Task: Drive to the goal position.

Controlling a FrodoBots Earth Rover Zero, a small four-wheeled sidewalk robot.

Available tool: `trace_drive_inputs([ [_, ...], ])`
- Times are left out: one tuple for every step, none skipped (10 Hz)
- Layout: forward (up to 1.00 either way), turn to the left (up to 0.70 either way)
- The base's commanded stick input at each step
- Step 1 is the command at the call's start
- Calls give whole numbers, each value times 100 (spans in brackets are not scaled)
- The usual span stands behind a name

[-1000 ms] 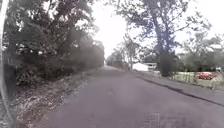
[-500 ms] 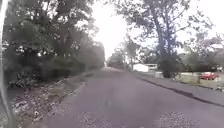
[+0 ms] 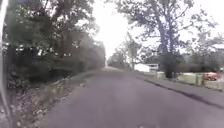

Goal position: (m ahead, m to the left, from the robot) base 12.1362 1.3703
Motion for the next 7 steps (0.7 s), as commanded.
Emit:
trace_drive_inputs([
  [70, 1],
  [70, 1],
  [70, 1],
  [70, 1],
  [70, 1],
  [70, 1],
  [70, 1],
])
